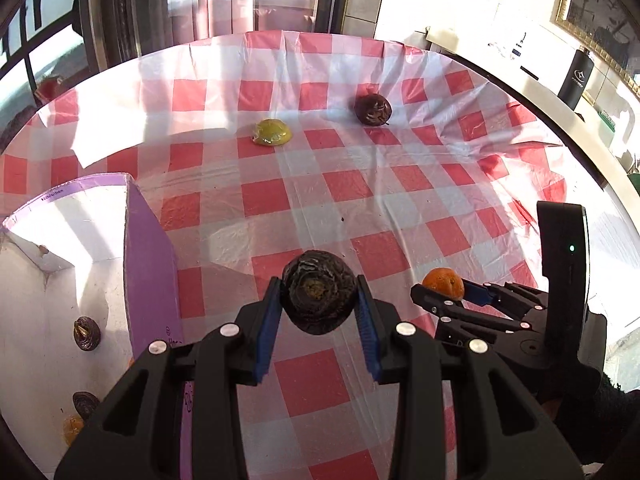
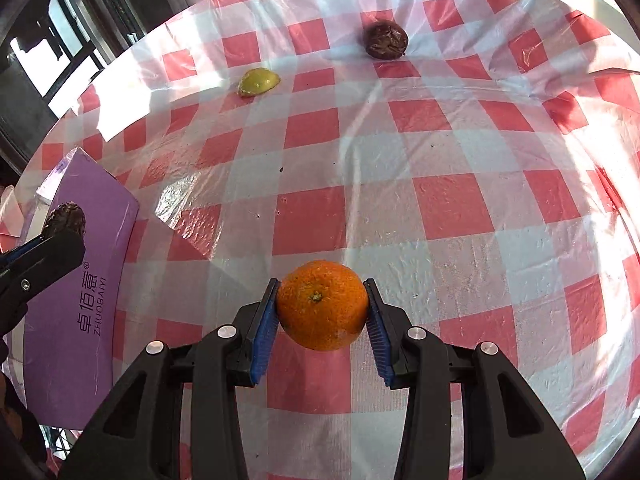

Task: Organize fruits
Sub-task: 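Carry the date and orange with both grippers over the box, then open both grippers to drop the date and orange into the box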

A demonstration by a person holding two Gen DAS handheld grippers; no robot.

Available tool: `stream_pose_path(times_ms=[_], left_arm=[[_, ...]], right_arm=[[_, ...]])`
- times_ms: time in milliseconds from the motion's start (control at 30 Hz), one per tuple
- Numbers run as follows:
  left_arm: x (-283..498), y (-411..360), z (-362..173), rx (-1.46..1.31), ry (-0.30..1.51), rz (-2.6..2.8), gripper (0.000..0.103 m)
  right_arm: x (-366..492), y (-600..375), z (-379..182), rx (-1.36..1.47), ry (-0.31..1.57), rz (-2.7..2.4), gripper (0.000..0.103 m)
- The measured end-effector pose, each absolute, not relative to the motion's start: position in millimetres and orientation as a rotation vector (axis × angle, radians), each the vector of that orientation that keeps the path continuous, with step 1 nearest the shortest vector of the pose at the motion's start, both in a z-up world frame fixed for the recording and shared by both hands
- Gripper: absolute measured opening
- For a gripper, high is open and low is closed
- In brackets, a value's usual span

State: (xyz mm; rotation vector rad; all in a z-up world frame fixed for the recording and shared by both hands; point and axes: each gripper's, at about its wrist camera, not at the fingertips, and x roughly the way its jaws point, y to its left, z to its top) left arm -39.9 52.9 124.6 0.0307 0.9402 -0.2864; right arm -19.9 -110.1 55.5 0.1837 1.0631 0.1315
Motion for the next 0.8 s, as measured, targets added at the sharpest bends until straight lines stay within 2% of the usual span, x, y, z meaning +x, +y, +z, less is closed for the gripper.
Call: stream_pose_path(times_ms=[400,800], left_arm=[[-47,129,157,-0.101,0.848,-0.237,0.036],[-71,236,158,-0.194,0.816,-0.079,0.036]], right_arm=[[-41,-55,79,0.107,1.043,0.176,0.041],[-50,30,121,0.069,0.941,0.337,0.041]])
